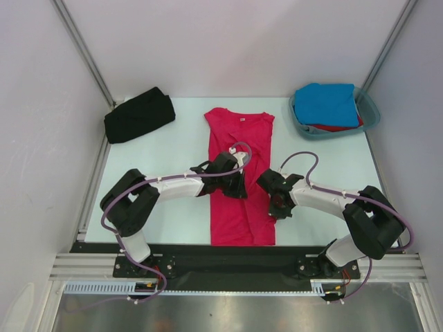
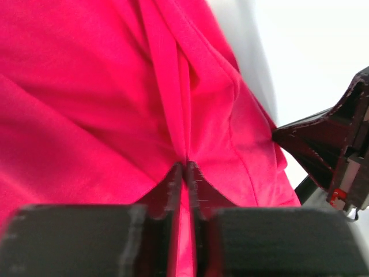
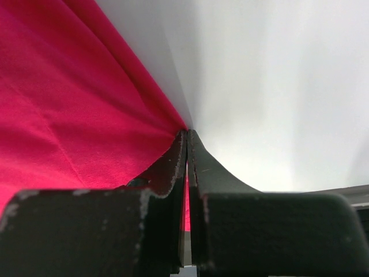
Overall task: Fold and stack the t-shirts
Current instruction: Fold the tshirt
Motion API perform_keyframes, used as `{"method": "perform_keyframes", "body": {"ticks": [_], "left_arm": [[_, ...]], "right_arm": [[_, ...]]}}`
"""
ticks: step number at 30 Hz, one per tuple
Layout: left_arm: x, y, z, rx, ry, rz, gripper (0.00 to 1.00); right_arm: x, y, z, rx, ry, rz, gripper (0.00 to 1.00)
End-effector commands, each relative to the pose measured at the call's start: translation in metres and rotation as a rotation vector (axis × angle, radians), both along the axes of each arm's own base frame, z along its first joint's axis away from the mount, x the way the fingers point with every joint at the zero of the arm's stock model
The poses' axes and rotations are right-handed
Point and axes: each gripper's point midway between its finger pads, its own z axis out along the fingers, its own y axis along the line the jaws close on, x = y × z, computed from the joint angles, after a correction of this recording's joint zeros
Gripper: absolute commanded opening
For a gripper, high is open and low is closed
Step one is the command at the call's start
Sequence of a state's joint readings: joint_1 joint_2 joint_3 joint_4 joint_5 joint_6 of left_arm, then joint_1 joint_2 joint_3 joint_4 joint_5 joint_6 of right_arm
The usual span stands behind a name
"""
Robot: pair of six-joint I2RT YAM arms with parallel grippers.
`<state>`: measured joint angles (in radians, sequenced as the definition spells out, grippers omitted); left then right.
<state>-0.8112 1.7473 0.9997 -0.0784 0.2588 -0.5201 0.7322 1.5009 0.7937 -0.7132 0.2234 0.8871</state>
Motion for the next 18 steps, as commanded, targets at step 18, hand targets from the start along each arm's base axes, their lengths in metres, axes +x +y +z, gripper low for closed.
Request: {"method": "perform_keyframes", "body": {"ticks": [18], "left_arm": [[0.047,-0.025,0.016,-0.046,-0.1,-0.007,0.56]], "right_arm": [[-0.012,-0.044,-0.022,-0.209,0.027,-0.022,0.0]]}}
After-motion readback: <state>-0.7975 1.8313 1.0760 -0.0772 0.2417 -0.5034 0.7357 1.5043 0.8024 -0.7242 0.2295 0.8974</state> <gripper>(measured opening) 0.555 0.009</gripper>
